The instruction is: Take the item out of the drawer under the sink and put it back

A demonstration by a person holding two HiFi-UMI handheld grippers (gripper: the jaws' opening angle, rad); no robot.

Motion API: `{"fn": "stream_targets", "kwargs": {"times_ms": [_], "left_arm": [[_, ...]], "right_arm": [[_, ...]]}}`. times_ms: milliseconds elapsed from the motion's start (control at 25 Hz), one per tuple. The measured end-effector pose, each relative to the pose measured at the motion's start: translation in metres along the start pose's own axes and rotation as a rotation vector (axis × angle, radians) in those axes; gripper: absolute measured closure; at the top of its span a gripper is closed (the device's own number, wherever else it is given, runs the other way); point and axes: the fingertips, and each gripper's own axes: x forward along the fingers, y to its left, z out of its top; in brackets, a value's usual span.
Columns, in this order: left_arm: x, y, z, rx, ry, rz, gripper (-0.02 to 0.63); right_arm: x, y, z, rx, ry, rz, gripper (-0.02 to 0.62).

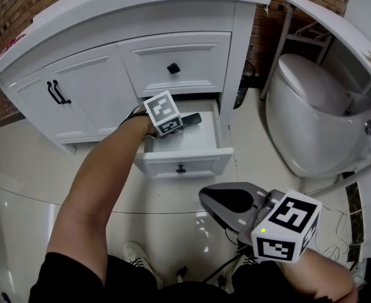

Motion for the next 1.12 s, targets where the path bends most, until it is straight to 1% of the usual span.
{"fn": "stream_targets", "kwargs": {"times_ms": [200,360,440,640,840,1000,1120], "left_arm": [[-0.048,0.003,0.008,-0.03,-0.077,0.079,0.439],[-0.09,-0.007,0.017,-0.036,-0.172,0.131,0.439],[-0.109,-0.015,0.018,-0.03,-0.206,0.15,0.439],[-0.142,-0.041,0.018,-0.018,-0.276,0.164,0.44],[-0.174,-0.073,0.016,-0.044,-0.376,0.175,0.439],[-0.205,-0.106,0.012,-0.062,-0.493,0.185,0.439],[-0.223,-0.129,0.006,-0.115,-0.603,0.188,0.439]], "right_arm": [[0.0,0.002,0.004,-0.029,-0.004,-0.022,0.592],[-0.002,-0.007,0.003,-0.072,0.007,-0.076,0.592],[-0.003,-0.013,0.003,-0.072,0.003,-0.097,0.592],[-0.005,-0.016,0.005,-0.066,-0.009,-0.129,0.592],[-0.005,-0.01,0.005,-0.08,-0.018,-0.134,0.592],[-0.005,-0.006,0.002,-0.087,-0.016,-0.134,0.592],[-0.008,0.001,0.0,-0.089,-0.014,-0.125,0.592]]}}
